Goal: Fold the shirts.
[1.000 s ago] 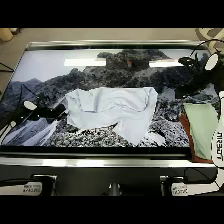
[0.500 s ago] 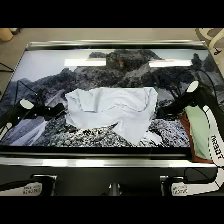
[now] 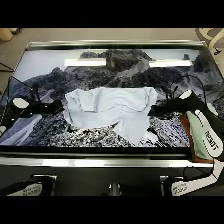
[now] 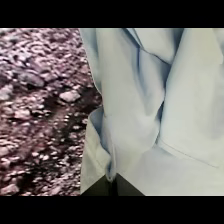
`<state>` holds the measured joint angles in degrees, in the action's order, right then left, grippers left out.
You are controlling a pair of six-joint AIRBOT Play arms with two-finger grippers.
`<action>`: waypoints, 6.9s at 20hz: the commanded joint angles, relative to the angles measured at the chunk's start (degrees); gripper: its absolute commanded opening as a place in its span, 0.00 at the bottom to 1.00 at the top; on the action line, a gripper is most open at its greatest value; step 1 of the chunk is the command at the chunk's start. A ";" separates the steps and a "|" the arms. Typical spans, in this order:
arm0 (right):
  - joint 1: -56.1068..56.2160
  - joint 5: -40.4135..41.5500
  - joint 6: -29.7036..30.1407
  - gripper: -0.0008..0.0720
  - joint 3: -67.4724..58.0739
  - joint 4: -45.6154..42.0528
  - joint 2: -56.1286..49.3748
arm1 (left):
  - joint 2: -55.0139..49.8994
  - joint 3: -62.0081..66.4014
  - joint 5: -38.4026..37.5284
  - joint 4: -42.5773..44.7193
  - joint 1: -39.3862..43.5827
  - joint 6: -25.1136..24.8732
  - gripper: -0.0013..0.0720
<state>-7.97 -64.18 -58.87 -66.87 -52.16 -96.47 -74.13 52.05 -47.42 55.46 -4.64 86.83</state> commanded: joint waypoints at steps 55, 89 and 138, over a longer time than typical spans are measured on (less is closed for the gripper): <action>3.26 -14.25 3.02 0.04 -25.73 -22.29 1.64 | -12.35 19.47 0.20 -0.83 -1.81 -14.03 0.05; -0.04 -18.12 -1.36 0.68 11.32 -33.75 26.64 | 3.61 -12.94 -26.10 9.88 -12.11 -12.48 0.70; -0.04 -6.32 1.01 0.03 17.81 -18.25 39.01 | 8.66 -1.53 -21.94 5.95 -7.82 -12.22 0.04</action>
<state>-8.08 -70.98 -59.05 -39.88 -68.16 -57.17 -66.37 44.42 -68.16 61.39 -12.93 73.10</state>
